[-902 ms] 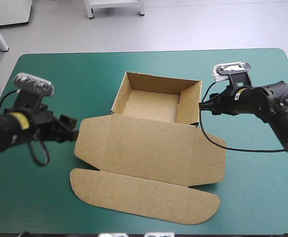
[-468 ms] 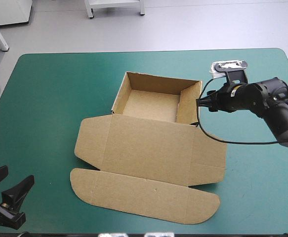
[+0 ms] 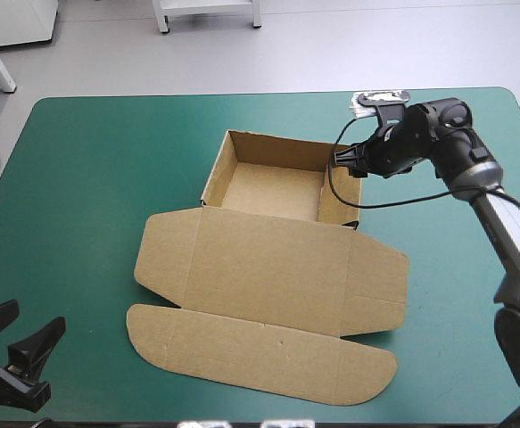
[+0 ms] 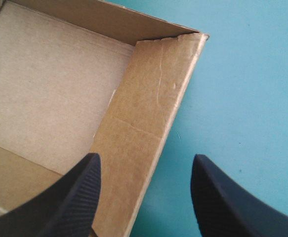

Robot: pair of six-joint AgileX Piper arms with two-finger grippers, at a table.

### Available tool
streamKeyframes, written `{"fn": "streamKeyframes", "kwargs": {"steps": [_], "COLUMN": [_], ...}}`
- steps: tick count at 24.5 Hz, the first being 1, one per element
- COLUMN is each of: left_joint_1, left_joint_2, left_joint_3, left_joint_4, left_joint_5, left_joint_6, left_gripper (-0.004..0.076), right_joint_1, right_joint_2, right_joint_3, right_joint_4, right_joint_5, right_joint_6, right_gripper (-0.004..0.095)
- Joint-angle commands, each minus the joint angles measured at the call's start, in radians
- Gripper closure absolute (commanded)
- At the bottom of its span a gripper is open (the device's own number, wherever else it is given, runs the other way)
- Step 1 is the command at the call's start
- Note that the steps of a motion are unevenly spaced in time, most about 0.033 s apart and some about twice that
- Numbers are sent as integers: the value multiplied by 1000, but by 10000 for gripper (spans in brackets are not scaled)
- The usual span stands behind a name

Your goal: Fold the box

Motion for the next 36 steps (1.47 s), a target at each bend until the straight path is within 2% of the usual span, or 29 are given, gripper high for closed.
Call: {"fn": "streamKeyframes", "kwargs": {"steps": [1, 15, 18, 21, 22, 25, 28, 36], "left_joint_1": [-7, -7, -7, -7, -7, -7, -7, -7], "left_joint_2": [21, 21, 21, 21, 21, 21, 21, 21], "left_joint_3": [-16, -16, -16, -16, -16, -16, -16, -16], "left_joint_4": [-2, -1, -1, -1, -1, -1, -8, -9], "left_joint_5": [39, 41, 41, 41, 41, 41, 41, 41], "left_joint_6": [-4, 1, 1, 1, 1, 1, 1, 1], "left_gripper": [262, 265, 265, 265, 265, 265, 265, 265], "right_joint_1": [1, 1, 1, 1, 1, -15, -107, -443], "right_joint_2": [40, 238, 247, 247, 247, 247, 238, 198], "right_joint_3": [-76, -108, -108, -115, -128, -155, -157, -155], "right_joint_4": [-4, 44, 34, -4, -66, -180, -274, -280], "right_joint_5": [-6, -4, -10, -26, -26, -6, 27, 12], "right_joint_6": [16, 55, 55, 30, 25, 28, 25, -85], "right_gripper": [390, 412, 547, 841, 915, 926, 925, 925]}}
